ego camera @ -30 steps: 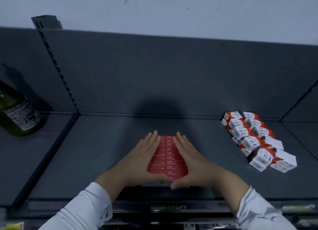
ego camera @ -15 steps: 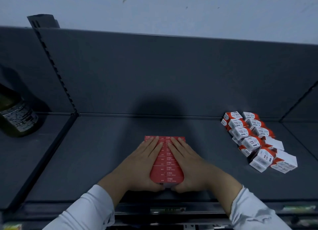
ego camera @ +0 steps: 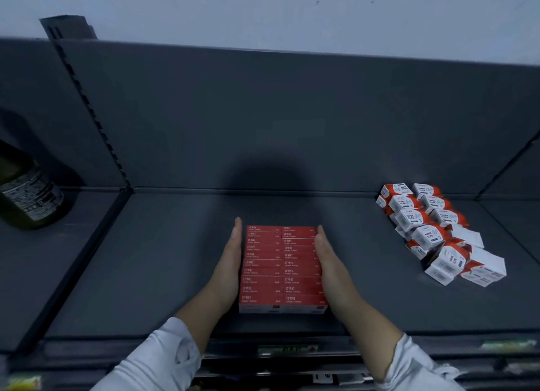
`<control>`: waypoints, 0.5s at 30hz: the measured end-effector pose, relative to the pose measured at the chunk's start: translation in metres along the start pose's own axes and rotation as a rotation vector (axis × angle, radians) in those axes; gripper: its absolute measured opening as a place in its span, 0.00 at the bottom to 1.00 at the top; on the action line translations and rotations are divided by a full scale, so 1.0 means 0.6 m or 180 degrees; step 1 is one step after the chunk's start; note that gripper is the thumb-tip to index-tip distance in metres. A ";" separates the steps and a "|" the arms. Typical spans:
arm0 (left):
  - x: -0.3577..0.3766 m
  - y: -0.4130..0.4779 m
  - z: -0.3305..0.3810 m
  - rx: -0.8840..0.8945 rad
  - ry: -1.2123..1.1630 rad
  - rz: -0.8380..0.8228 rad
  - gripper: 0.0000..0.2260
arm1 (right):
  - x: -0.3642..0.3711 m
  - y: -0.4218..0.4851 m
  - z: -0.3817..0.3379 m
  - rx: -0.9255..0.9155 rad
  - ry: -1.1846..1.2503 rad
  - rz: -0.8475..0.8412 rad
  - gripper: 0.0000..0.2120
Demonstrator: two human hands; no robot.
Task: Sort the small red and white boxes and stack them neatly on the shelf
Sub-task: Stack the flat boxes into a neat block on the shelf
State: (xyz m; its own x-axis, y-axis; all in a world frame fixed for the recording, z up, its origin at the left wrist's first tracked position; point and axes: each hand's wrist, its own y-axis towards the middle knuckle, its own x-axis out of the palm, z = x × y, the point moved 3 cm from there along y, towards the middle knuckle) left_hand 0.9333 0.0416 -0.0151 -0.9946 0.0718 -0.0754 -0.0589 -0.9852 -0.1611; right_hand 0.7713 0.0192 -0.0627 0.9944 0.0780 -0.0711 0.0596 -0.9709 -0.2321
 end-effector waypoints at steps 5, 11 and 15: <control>0.020 0.002 0.010 -0.0250 -0.0897 -0.0052 0.25 | 0.004 0.002 0.003 0.0031 0.0036 -0.0006 0.42; 0.017 0.008 -0.002 -0.0274 -0.1029 -0.0040 0.20 | 0.006 0.006 0.005 -0.0026 0.0001 -0.0008 0.43; 0.014 0.011 -0.013 -0.0413 -0.1156 -0.0014 0.19 | 0.008 0.005 0.004 -0.0076 -0.0010 -0.0020 0.42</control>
State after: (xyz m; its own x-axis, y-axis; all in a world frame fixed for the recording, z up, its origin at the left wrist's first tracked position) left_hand 0.9256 0.0371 -0.0245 -0.9613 -0.0068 0.2753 -0.0751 -0.9554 -0.2857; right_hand 0.7761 0.0172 -0.0660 0.9937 0.0848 -0.0728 0.0679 -0.9755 -0.2094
